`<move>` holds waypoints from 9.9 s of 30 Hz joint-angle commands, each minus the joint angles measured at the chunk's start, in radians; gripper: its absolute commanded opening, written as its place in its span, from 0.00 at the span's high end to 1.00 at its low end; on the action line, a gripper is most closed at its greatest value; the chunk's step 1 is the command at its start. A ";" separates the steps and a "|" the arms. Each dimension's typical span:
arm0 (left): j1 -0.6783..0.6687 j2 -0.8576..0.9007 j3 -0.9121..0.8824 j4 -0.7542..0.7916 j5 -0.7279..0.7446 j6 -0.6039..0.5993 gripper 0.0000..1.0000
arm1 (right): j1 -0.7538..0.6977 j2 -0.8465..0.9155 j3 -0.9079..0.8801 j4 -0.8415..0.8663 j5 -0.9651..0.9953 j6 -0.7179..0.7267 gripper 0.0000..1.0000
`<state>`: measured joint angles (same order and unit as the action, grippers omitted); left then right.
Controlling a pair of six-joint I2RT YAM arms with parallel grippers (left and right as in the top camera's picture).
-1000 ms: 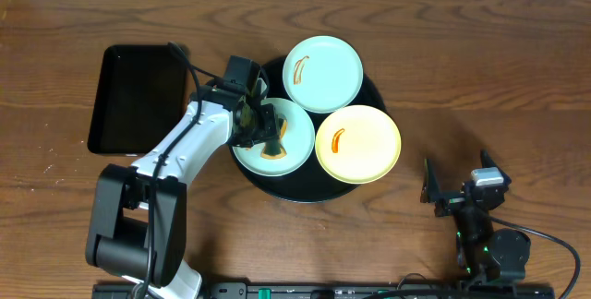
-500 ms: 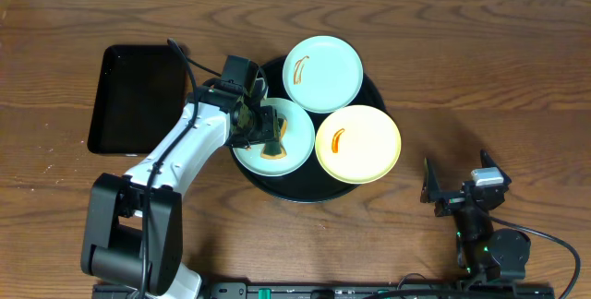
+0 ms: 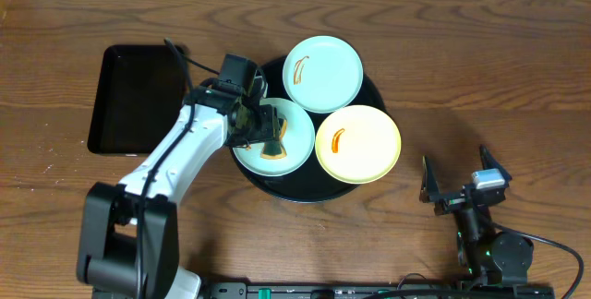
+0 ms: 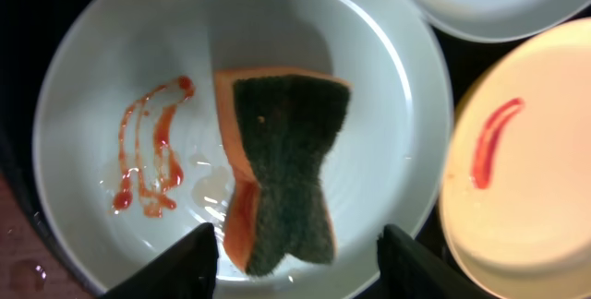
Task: Clean dirty plates on tray and stack at the side
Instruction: 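Reach the right gripper over to the top blue plate, then hold the top blue plate rim with the right gripper while left scrubs, then scrub the lower-left blue plate with the sponge in the left gripper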
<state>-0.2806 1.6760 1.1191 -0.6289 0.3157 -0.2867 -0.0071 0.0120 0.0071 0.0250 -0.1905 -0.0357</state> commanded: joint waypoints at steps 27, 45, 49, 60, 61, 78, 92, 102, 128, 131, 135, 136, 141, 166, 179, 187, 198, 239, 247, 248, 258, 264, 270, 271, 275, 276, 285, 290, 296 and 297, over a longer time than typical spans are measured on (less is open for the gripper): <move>0.000 -0.071 0.018 -0.097 -0.126 0.020 0.30 | 0.109 1.403 1.672 -0.868 -0.552 -0.275 0.01; 0.000 -0.071 0.018 -0.107 -0.126 0.020 0.23 | 0.383 1.878 1.791 -0.899 -0.089 0.183 0.01; 0.000 -0.071 0.018 -0.111 -0.126 0.020 0.23 | 0.399 1.960 1.791 -0.891 -0.090 0.315 0.01; 0.000 -0.071 0.018 -0.129 -0.126 0.020 0.22 | 0.454 2.106 1.791 -0.843 -0.127 0.342 0.32; 0.000 -0.071 0.018 -0.129 -0.126 0.020 0.22 | 0.463 2.118 1.791 -0.846 -0.124 0.328 0.32; 0.000 -0.071 0.018 -0.124 -0.126 0.020 0.22 | 0.597 2.173 1.759 -0.926 0.057 0.327 0.64; 0.000 -0.071 0.018 -0.122 -0.126 0.020 0.22 | 0.603 2.202 1.716 -0.913 0.078 0.338 0.66; 0.000 -0.071 0.018 -0.122 -0.126 0.020 0.22 | 0.604 2.202 1.684 -0.893 0.069 0.346 0.69; 0.000 -0.071 0.018 -0.122 -0.126 0.020 0.22 | 0.616 2.227 1.684 -0.877 0.067 0.357 0.92; 0.000 -0.071 0.018 -0.117 -0.126 0.020 0.22 | 0.616 2.227 1.684 -0.878 0.067 0.356 0.97; 0.000 -0.071 0.018 -0.108 -0.126 0.020 0.22 | 0.616 2.227 1.684 -0.878 0.067 0.356 0.99; 0.000 -0.071 0.018 -0.107 -0.126 0.020 0.22 | 0.616 2.227 1.684 -0.878 0.067 0.356 0.99; 0.000 -0.071 0.018 -0.105 -0.122 0.020 0.22 | 0.616 2.227 1.684 -0.879 0.067 0.352 0.99; -0.001 0.063 0.002 0.003 0.035 0.022 0.22 | 0.616 2.227 1.684 -0.877 0.067 0.353 0.99; -0.014 0.117 0.002 0.020 0.032 0.066 0.23 | 0.616 2.227 1.684 -0.875 0.067 0.353 0.99; -0.080 0.117 0.002 0.031 -0.126 0.072 0.31 | 0.616 2.227 1.684 -0.874 0.067 0.353 0.99; -0.103 0.118 -0.003 0.032 -0.171 0.072 0.34 | 0.616 2.227 1.684 -0.874 0.067 0.353 0.99; -0.103 0.118 -0.049 0.098 -0.170 0.056 0.45 | 0.616 2.227 1.684 -0.874 0.071 0.353 0.99; -0.103 0.118 -0.068 0.117 -0.171 0.056 0.48 | 0.616 2.227 1.684 -0.873 0.071 0.353 0.99; -0.103 0.118 -0.068 0.119 -0.171 0.057 0.50 | 0.616 2.227 1.684 -0.873 0.071 0.353 0.99; -0.103 0.118 -0.068 0.127 -0.170 0.054 0.91 | 0.616 2.227 1.684 -0.873 0.072 0.353 0.99; -0.103 0.099 -0.068 0.144 -0.098 0.042 0.93 | 0.616 2.227 1.684 -0.874 0.082 0.353 0.99; -0.103 0.085 -0.067 0.204 -0.062 0.011 0.92 | 0.616 2.227 1.684 -0.873 0.082 0.353 0.99; -0.103 0.086 -0.067 0.205 -0.063 0.011 0.93 | 0.616 2.227 1.684 -0.873 0.082 0.353 0.99; -0.103 0.100 -0.068 0.205 -0.074 0.012 0.92 | 0.616 2.227 1.684 -0.874 0.082 0.353 0.99; -0.103 0.108 -0.068 0.204 -0.083 0.012 0.93 | 0.616 2.227 1.684 -0.874 0.082 0.353 0.99; -0.100 0.161 -0.069 0.191 -0.208 0.012 0.92 | 0.616 2.227 1.684 -0.877 0.082 0.353 0.99; -0.100 0.160 -0.069 0.132 -0.412 0.011 0.92 | 0.616 2.227 1.684 -0.877 0.082 0.353 0.99; -0.100 0.160 -0.069 0.075 -0.619 0.013 0.92 | 0.616 2.227 1.684 -0.877 0.082 0.353 0.99; -0.100 0.160 -0.069 0.073 -0.640 0.013 0.92 | 0.616 2.227 1.684 -0.877 0.082 0.353 0.99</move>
<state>-0.3901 1.8118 1.0649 -0.5339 -0.1280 -0.2657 0.6018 2.2219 1.6947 -0.8516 -0.1184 0.3141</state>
